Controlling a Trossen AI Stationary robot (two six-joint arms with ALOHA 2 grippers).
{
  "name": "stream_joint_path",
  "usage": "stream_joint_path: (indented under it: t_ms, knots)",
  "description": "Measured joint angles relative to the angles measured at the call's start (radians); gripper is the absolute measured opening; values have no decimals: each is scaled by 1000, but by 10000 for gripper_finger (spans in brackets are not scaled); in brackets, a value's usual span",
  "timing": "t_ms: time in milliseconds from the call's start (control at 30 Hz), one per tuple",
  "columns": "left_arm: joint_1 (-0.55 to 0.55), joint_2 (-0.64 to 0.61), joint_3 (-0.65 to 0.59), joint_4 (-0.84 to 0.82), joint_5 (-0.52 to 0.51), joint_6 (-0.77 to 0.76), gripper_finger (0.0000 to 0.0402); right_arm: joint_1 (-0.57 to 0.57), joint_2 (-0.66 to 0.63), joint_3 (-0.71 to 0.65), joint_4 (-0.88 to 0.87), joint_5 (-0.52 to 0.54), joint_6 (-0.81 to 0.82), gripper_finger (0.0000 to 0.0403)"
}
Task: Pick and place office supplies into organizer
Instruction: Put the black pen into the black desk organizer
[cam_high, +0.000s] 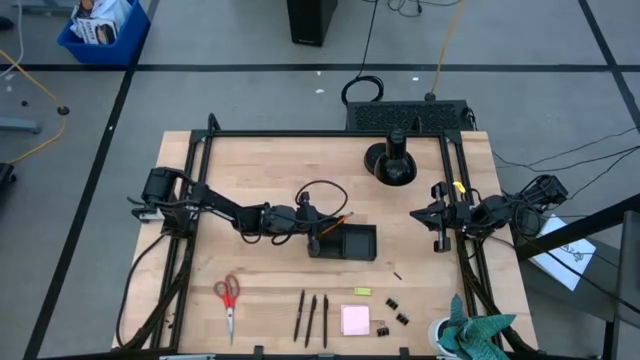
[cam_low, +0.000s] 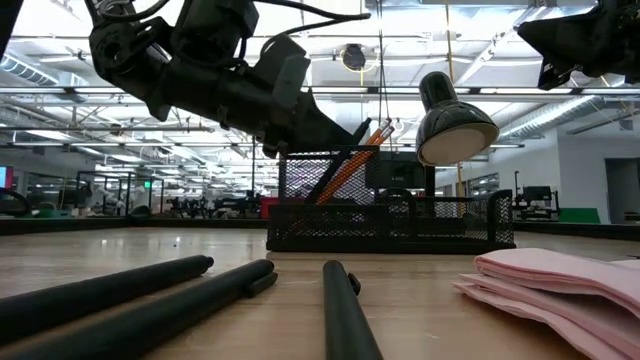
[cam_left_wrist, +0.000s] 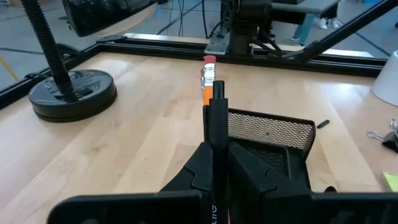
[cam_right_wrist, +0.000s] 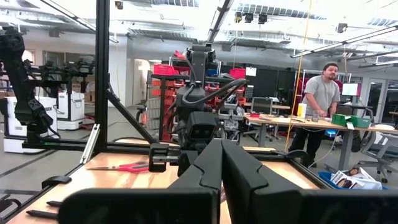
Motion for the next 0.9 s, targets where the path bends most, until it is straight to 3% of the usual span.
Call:
stream_joint_path:
  t_ms: [233, 600, 900]
  knots:
    - [1, 0, 0, -4, -3, -25, 37, 0, 0, 0, 0, 0, 0, 0]
    - [1, -1, 0, -19, -3, -42, 114, 0, 0, 0, -1, -1, 0, 0]
    - [-1, -23, 0, -5, -3, -24, 122, 0, 0, 0, 2, -1, 0, 0]
